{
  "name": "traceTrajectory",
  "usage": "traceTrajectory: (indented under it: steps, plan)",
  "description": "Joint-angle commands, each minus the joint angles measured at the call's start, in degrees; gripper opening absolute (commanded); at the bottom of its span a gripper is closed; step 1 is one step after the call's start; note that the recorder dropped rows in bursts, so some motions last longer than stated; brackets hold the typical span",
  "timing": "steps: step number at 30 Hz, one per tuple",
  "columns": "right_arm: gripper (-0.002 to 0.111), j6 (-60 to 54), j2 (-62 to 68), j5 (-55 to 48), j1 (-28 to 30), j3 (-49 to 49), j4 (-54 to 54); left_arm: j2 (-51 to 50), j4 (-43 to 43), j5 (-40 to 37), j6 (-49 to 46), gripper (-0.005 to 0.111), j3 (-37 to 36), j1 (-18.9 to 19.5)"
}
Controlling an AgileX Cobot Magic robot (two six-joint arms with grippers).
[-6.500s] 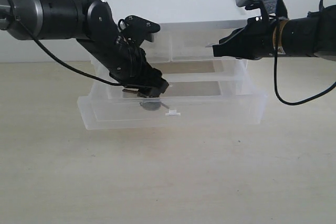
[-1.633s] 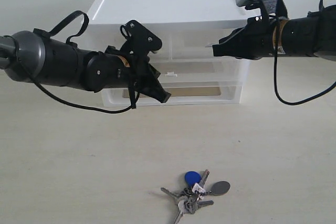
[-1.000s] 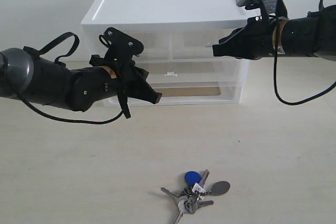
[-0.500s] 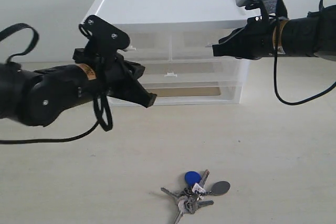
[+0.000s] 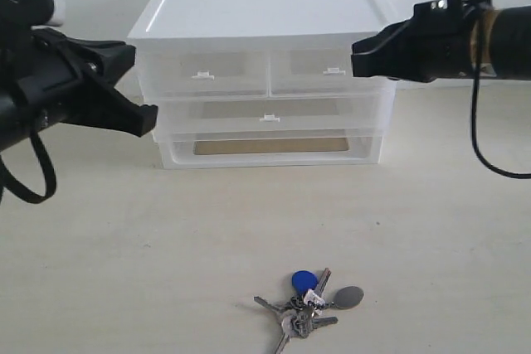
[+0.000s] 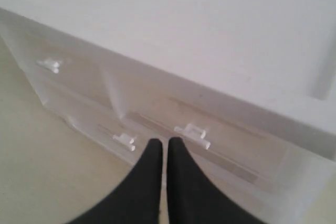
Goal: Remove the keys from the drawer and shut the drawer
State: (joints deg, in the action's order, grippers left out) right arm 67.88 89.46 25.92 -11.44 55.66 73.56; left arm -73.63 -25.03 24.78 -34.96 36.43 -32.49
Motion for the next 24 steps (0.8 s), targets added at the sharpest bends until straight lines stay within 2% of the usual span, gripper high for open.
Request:
traceTrajectory:
  steps: [1, 8, 14, 24]
  plan:
    - [0.0, -0.4, -13.0, -2.4, 0.0, -6.1, 0.4, 5.5, -3.8, -3.0, -4.1, 0.004, -0.5, 0.3]
    - [0.0, -0.4, -35.9, -5.4, 0.0, -14.9, 0.3, 19.1, -3.9, -10.3, -4.1, 0.004, -1.0, 0.3]
    - [0.0, -0.4, -55.4, -14.4, 0.0, -21.9, -2.3, 32.9, -3.9, -17.8, -4.1, 0.004, -1.0, 0.3]
    - [0.0, 2.7, -80.1, -15.9, 0.0, -35.8, -4.3, 51.9, -4.1, -29.4, 1.4, 0.004, -1.0, 0.3]
